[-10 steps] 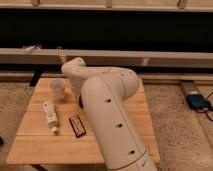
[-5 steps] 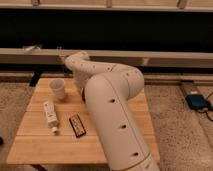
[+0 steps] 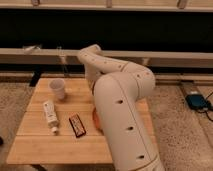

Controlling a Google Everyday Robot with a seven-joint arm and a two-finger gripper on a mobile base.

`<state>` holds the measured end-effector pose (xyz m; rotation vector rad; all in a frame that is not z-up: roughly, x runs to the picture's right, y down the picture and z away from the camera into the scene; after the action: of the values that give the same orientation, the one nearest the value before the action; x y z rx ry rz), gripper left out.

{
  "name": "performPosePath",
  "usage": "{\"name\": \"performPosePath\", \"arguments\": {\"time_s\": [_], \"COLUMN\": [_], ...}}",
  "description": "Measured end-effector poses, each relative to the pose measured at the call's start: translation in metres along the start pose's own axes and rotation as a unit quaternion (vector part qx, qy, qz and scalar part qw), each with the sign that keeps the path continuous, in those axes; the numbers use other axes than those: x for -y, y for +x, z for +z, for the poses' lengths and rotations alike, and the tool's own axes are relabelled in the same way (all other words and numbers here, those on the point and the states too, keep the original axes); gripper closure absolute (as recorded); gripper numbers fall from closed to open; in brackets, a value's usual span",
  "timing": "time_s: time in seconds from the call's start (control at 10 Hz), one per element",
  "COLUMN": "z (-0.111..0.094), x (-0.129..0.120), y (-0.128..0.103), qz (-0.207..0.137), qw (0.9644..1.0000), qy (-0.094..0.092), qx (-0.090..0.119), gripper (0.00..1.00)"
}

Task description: Place the pepper on the white sponge

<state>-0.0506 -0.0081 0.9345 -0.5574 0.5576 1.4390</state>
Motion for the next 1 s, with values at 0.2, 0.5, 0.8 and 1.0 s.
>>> {"name": "performPosePath", "arguments": {"time_s": [0.2,0.5,0.8,1.0], "z": [0.002,0.008,0.018,0.022], "x": [0.018,0.028,0.024,0.017], "y": [-0.003,-0.008,-0.008,-0.006], "qz": [0.015,0.029,0.025,0.017], "qw": [0.9999,0.9996,0.9996,0.9996], "qy": [0.001,0.001,-0.001,-0.003], "qx": [-0.002,-0.006,-0.015,-0.020], "gripper": [0.92,0.92,0.86,0.66]}}
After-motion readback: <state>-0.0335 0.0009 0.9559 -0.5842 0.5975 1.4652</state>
